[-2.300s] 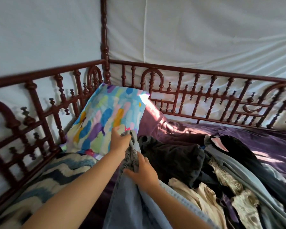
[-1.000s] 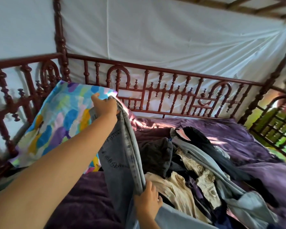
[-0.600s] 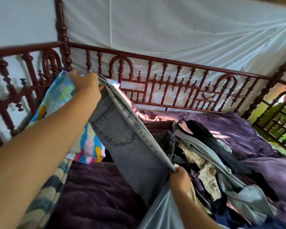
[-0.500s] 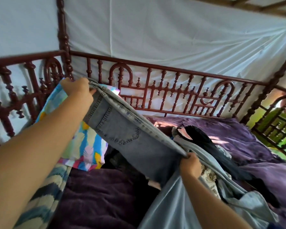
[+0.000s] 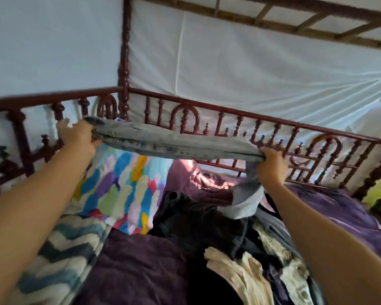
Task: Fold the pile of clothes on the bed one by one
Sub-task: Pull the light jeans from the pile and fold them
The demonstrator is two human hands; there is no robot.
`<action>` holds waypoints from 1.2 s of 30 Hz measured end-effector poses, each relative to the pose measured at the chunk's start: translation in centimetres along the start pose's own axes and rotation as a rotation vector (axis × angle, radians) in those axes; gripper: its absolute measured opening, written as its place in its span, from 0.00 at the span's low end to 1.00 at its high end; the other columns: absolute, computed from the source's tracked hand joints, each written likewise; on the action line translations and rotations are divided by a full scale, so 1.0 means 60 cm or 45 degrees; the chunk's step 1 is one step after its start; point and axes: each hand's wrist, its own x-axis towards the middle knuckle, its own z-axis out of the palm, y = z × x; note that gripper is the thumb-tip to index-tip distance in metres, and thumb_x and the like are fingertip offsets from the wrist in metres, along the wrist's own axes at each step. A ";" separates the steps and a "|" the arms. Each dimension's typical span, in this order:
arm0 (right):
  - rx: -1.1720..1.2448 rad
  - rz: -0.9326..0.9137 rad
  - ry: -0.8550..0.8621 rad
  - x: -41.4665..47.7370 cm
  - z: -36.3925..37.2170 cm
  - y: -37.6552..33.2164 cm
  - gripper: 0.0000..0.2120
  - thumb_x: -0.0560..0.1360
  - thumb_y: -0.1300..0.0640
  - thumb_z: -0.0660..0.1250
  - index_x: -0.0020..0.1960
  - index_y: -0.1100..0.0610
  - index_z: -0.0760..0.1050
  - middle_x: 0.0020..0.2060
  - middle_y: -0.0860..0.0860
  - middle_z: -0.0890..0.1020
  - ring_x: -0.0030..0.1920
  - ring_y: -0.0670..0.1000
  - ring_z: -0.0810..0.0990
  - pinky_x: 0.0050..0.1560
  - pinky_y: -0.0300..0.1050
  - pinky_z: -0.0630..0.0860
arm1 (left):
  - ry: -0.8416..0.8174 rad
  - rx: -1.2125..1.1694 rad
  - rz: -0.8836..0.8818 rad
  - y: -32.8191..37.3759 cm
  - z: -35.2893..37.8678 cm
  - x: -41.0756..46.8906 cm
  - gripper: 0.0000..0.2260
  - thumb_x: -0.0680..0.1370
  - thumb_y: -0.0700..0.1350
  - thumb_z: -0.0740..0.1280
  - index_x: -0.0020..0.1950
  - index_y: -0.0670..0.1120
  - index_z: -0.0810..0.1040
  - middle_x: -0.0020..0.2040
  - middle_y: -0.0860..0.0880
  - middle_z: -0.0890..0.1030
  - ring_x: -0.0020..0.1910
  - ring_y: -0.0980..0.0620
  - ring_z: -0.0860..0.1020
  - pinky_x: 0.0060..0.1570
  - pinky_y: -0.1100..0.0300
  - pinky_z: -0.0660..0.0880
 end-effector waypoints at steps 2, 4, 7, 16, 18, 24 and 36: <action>-0.116 -0.109 -0.277 -0.081 0.094 0.016 0.15 0.72 0.63 0.64 0.58 0.56 0.78 0.52 0.56 0.79 0.56 0.60 0.74 0.54 0.50 0.68 | 0.191 0.215 0.075 -0.047 -0.077 0.028 0.26 0.69 0.42 0.64 0.68 0.44 0.69 0.63 0.40 0.75 0.56 0.42 0.78 0.48 0.50 0.79; -0.148 -0.168 -0.599 -0.183 0.177 0.017 0.16 0.74 0.63 0.61 0.60 0.54 0.76 0.55 0.54 0.77 0.60 0.57 0.71 0.56 0.48 0.66 | 0.398 0.438 0.173 -0.086 -0.166 0.015 0.21 0.73 0.43 0.64 0.66 0.42 0.71 0.62 0.38 0.75 0.59 0.40 0.76 0.57 0.47 0.74; -0.169 -0.305 -1.116 -0.345 0.262 0.009 0.18 0.78 0.55 0.58 0.67 0.50 0.70 0.64 0.53 0.70 0.66 0.55 0.65 0.64 0.47 0.63 | 0.557 0.822 -0.037 -0.179 -0.333 -0.012 0.21 0.79 0.47 0.59 0.70 0.41 0.66 0.67 0.37 0.70 0.64 0.38 0.70 0.62 0.47 0.68; -0.196 -0.105 -1.604 -0.494 0.312 0.055 0.20 0.75 0.47 0.60 0.67 0.46 0.70 0.67 0.51 0.69 0.67 0.55 0.66 0.66 0.47 0.67 | 0.262 1.463 -0.463 -0.415 -0.430 -0.240 0.20 0.75 0.36 0.66 0.65 0.31 0.68 0.62 0.30 0.71 0.61 0.32 0.70 0.61 0.44 0.67; -0.228 -0.019 -1.596 -0.474 0.312 0.083 0.20 0.76 0.50 0.60 0.67 0.50 0.70 0.66 0.53 0.69 0.67 0.55 0.66 0.65 0.46 0.68 | 0.033 1.499 -0.485 -0.451 -0.389 -0.281 0.22 0.74 0.36 0.66 0.66 0.33 0.67 0.63 0.31 0.71 0.62 0.34 0.70 0.61 0.44 0.67; -0.177 0.294 -1.468 -0.427 0.298 0.165 0.19 0.77 0.51 0.60 0.66 0.55 0.69 0.64 0.54 0.72 0.65 0.55 0.69 0.62 0.44 0.69 | -0.401 1.602 -0.448 -0.506 -0.279 -0.317 0.24 0.77 0.40 0.63 0.72 0.43 0.62 0.69 0.39 0.65 0.66 0.41 0.67 0.62 0.49 0.67; 0.062 0.645 -1.129 -0.307 0.376 0.236 0.20 0.76 0.53 0.62 0.67 0.56 0.67 0.61 0.56 0.75 0.63 0.56 0.72 0.59 0.47 0.69 | -0.786 1.861 -0.234 -0.604 -0.140 -0.273 0.22 0.78 0.43 0.62 0.72 0.46 0.64 0.68 0.46 0.68 0.67 0.48 0.67 0.62 0.57 0.65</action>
